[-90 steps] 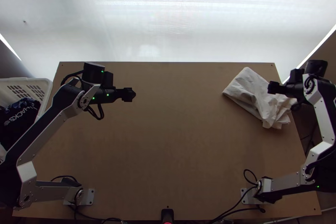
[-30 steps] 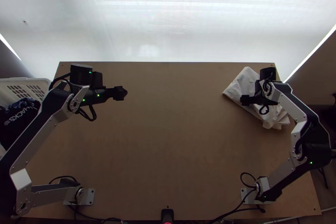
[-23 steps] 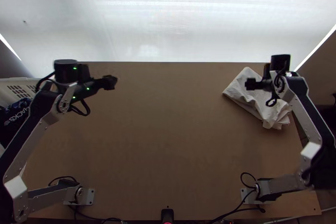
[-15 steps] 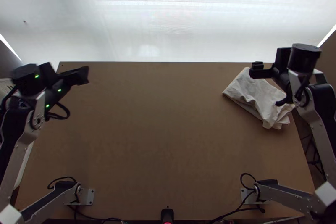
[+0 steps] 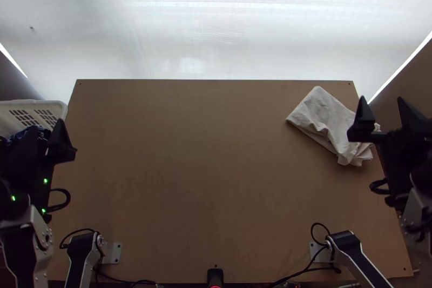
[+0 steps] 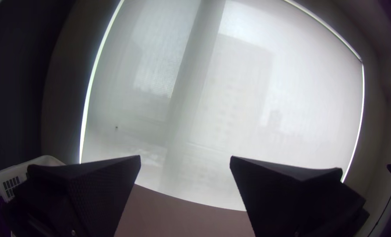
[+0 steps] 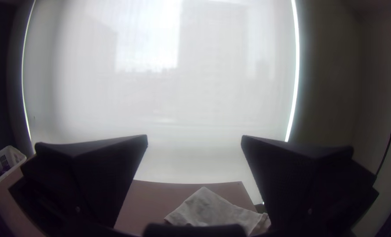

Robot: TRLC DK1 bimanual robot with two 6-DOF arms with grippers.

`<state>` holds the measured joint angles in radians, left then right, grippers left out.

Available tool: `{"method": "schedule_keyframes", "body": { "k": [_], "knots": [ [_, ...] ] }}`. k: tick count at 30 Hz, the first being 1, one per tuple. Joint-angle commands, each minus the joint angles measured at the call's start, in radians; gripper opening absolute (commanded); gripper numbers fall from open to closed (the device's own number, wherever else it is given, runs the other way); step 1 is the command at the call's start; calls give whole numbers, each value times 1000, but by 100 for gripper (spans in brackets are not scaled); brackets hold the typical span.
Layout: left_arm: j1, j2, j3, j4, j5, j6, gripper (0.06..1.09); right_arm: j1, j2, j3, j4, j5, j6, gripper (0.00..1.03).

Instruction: Fold the t-shirt

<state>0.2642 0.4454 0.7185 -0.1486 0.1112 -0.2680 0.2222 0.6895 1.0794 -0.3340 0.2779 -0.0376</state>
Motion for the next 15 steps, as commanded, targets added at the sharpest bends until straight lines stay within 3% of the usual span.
{"method": "schedule_keyframes", "body": {
  "k": [1,6,9,15],
  "knots": [
    [52,-267,-281,129,-1,10,104,5,-344,-404,228,20,1,99],
    [66,-346,-407,158,-8,30,104,9,-590,-731,374,20,-53,99],
    [64,-436,-502,187,-8,35,104,35,-694,-837,374,20,-70,99],
    [61,-445,-605,195,-18,70,104,52,-696,-952,382,20,-35,99]
  ]
}}
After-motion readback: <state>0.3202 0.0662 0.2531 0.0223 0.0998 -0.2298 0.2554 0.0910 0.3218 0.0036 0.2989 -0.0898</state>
